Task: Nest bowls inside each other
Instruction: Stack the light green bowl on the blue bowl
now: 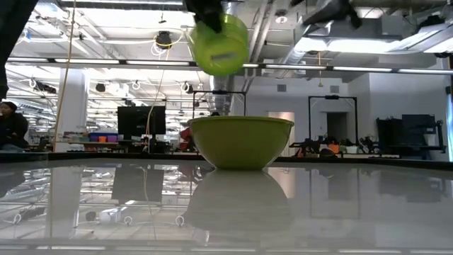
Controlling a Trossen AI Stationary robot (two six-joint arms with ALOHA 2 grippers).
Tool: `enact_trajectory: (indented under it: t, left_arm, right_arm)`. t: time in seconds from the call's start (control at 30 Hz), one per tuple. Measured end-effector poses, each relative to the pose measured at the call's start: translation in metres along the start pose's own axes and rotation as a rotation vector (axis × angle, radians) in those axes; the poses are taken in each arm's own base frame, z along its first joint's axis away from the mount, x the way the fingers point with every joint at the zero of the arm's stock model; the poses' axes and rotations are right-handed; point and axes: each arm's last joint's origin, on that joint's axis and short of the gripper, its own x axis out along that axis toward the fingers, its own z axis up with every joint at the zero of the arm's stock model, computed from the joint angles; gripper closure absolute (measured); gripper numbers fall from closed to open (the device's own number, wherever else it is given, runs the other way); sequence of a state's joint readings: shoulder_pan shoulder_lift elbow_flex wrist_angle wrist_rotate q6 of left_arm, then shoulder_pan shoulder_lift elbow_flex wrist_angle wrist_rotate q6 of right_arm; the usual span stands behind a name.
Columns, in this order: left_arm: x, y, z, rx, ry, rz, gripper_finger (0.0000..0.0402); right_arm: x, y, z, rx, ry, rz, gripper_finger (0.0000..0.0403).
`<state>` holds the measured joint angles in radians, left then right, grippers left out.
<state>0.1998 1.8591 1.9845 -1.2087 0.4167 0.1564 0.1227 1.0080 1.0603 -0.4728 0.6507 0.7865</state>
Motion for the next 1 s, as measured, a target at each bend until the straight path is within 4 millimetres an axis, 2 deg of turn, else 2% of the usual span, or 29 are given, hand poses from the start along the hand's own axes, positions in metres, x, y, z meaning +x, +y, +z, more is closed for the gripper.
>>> enact_trajectory:
  t: [0.17, 0.33, 0.57, 0.87, 1.0]
  left_arm:
    - [0.046, -0.009, -0.001, 0.038, -0.033, 0.084, 0.0401]
    - [0.085, -0.012, -0.015, 0.026, -0.029, 0.162, 0.0401]
    - [0.122, -0.004, -0.035, -0.014, -0.065, 0.259, 0.0401]
    - [0.150, 0.021, -0.041, -0.102, -0.076, 0.279, 0.0401]
    - [0.154, 0.029, -0.042, -0.147, -0.079, 0.261, 0.0402]
  right_arm:
    - [-0.056, -0.015, 0.021, 0.089, -0.149, 0.062, 0.0129]
    - [-0.084, -0.023, 0.030, 0.120, -0.200, 0.131, 0.0129]
    - [-0.100, -0.018, 0.034, 0.115, -0.249, 0.196, 0.0129]
    - [-0.105, -0.014, 0.032, 0.110, -0.242, 0.233, 0.0129]
    - [-0.106, -0.011, 0.030, 0.114, -0.232, 0.254, 0.0129]
